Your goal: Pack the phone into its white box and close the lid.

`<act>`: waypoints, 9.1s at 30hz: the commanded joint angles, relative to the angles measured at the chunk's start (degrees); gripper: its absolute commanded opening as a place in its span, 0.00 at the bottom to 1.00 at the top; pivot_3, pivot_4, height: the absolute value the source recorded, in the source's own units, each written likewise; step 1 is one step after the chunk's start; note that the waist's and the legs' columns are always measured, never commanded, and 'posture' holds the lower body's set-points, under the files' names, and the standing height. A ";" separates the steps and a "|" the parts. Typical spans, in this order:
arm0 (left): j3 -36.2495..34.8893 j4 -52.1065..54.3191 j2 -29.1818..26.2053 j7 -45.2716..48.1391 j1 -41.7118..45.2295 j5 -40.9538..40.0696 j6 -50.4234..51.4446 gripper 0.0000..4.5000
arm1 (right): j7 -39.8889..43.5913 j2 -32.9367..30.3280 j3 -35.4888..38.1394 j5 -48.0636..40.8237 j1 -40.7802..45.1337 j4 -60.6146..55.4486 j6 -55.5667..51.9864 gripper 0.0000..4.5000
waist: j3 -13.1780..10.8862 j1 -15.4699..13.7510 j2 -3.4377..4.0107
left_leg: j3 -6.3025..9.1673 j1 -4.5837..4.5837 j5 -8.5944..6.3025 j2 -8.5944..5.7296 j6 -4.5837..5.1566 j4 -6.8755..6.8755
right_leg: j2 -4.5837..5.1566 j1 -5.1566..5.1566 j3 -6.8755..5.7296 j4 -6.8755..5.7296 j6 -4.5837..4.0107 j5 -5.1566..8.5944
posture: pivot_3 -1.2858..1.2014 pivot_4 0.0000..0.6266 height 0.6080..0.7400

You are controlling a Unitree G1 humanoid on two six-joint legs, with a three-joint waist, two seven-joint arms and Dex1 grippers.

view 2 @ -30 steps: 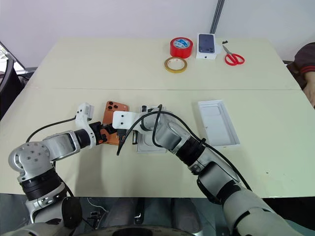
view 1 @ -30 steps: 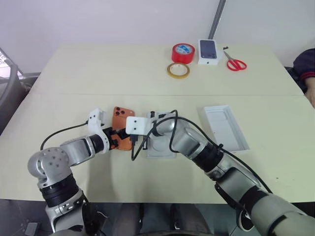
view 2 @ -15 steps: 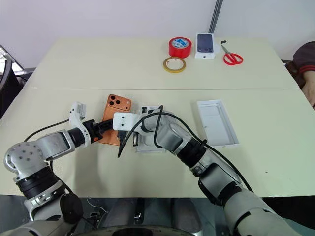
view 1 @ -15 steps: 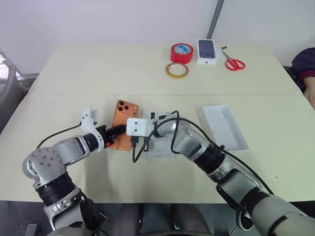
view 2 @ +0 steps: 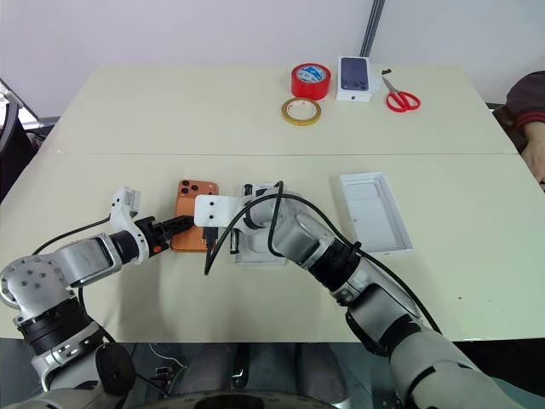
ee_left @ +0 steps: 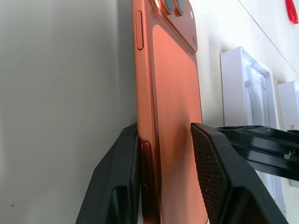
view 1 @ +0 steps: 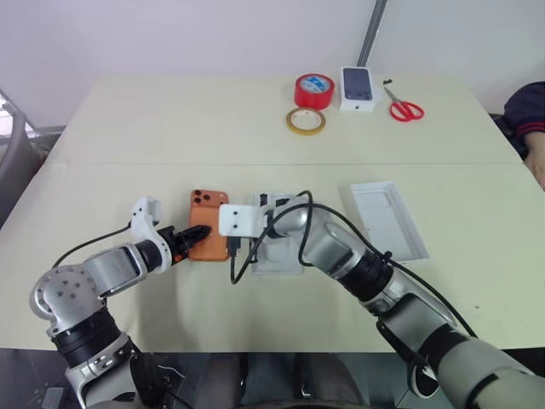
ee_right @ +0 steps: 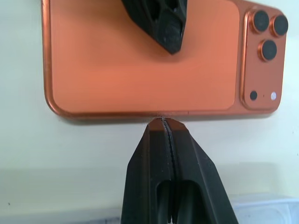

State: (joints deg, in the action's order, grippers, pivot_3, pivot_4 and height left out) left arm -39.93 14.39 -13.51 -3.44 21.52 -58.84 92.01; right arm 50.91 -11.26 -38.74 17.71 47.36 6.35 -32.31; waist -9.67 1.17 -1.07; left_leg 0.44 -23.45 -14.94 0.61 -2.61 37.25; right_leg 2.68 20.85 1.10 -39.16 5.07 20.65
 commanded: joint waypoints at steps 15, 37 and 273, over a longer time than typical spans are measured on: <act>-2.60 0.66 -2.77 -4.87 -3.82 -12.27 0.04 0.10 | 0.46 -0.93 1.02 -0.58 -0.18 -5.58 -0.73 0.00 | 0.01 -0.30 -0.04 | 0.00 0.00 0.00 -0.01 0.00 -0.01 | 0.02 0.00 0.01 0.01 0.00 0.00 | 0.52 0.24 0.97; 24.37 6.44 -7.18 -28.06 -10.41 -54.16 -34.67 0.00 | 8.89 -25.92 31.76 -22.14 -17.92 -30.43 -7.33 0.00 | -0.07 -0.35 -0.15 | 0.04 -0.02 -0.13 -0.01 0.24 -0.01 | 0.08 -0.20 -0.01 0.28 -0.01 0.00 | 0.52 0.24 0.97; 64.24 -12.58 -1.46 57.75 11.59 46.56 -62.26 0.00 | -13.37 -50.18 35.68 -40.87 -35.86 -38.79 -26.83 0.01 | -0.30 -0.65 0.39 | -0.12 -0.17 -0.48 0.12 0.92 0.66 | -0.14 -0.35 0.06 0.20 -0.02 0.02 | 0.52 0.24 0.97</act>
State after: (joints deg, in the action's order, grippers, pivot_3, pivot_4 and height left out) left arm 25.60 0.96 -15.57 54.50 31.82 -11.83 30.58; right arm 37.04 -61.80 -4.13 -23.32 11.62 -31.42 -59.67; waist -9.97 0.53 -0.68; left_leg 0.33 -23.63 -15.42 0.73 -1.69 37.91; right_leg 2.54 20.50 1.16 -38.96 5.05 20.67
